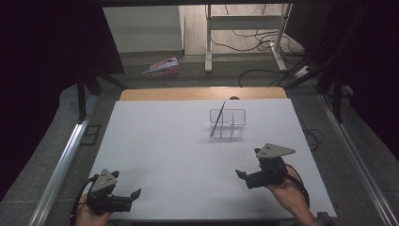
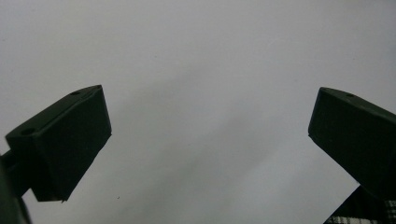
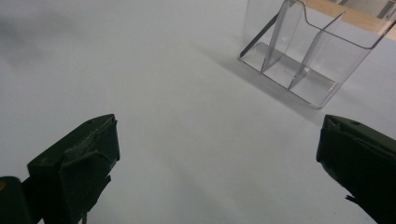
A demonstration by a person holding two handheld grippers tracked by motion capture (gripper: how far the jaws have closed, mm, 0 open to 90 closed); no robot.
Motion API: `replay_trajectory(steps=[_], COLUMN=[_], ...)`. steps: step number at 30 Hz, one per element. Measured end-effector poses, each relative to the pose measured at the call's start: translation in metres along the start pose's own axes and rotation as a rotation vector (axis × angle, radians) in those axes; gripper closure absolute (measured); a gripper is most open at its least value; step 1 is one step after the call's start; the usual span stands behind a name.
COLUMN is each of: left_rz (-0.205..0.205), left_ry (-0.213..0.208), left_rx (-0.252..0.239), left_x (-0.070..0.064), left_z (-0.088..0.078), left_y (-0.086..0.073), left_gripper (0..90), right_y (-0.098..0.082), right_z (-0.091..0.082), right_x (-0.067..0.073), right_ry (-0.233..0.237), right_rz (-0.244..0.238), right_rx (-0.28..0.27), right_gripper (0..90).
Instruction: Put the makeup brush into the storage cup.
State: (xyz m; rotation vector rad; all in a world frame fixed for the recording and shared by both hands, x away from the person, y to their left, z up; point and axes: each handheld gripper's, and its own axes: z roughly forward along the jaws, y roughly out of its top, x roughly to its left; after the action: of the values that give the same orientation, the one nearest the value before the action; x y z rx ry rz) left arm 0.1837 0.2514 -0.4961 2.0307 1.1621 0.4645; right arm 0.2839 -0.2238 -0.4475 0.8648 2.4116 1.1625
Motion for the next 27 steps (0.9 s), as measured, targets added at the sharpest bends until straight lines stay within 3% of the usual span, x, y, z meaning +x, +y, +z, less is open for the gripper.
replay_trajectory(steps=[27], left_rz=[-0.004], left_ry=[0.014], left_rx=[-0.001], left_x=[0.001], left_z=[0.0], left_y=[0.0], left_gripper=[0.0], right_y=[-0.023], right_z=[-0.019], right_x=[0.002], right_ry=[-0.039], right_rz=[0.009], right_rx=[0.029], right_gripper=[0.0])
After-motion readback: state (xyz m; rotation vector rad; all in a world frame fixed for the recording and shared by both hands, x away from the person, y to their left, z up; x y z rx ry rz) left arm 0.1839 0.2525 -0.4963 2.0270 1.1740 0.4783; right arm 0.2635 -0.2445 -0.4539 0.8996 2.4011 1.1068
